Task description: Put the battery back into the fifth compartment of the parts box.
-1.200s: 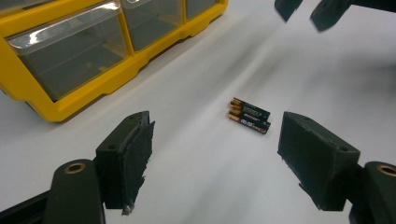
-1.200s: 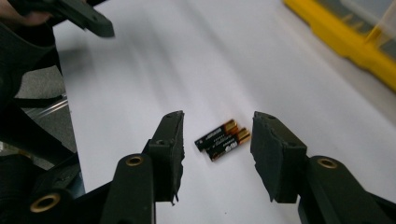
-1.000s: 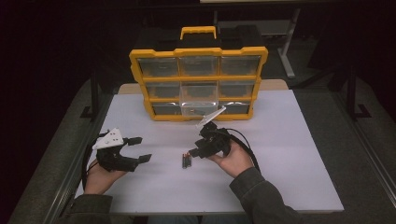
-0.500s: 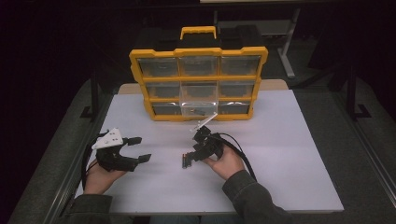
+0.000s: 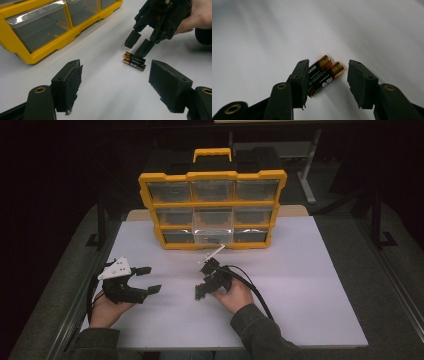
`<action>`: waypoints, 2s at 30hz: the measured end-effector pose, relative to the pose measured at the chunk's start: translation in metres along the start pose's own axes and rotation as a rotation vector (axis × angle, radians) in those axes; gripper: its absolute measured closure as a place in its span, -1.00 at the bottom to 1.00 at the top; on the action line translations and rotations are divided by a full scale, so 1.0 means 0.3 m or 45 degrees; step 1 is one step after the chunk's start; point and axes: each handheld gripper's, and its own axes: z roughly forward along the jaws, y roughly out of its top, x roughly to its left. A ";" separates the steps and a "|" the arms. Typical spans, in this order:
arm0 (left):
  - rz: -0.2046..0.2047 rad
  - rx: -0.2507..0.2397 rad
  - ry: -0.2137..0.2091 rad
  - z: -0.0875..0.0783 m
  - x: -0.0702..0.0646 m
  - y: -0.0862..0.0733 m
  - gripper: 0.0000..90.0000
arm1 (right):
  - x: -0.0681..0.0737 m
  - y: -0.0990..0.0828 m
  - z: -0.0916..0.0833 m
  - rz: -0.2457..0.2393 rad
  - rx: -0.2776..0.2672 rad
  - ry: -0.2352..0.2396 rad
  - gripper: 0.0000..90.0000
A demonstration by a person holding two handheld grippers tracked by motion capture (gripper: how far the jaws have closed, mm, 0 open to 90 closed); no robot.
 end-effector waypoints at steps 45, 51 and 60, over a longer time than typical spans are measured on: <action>-0.002 0.007 -0.005 -0.003 0.004 -0.002 -0.43 | -0.075 -0.050 -0.025 -0.055 -0.017 0.097 0.69; 0.009 0.015 -0.004 -0.003 0.002 -0.001 -0.44 | -0.063 -0.024 -0.081 -0.155 -0.047 0.111 0.69; 0.008 0.011 -0.002 -0.004 0.004 -0.001 -0.44 | -0.069 0.014 -0.186 -0.226 -0.080 0.123 0.69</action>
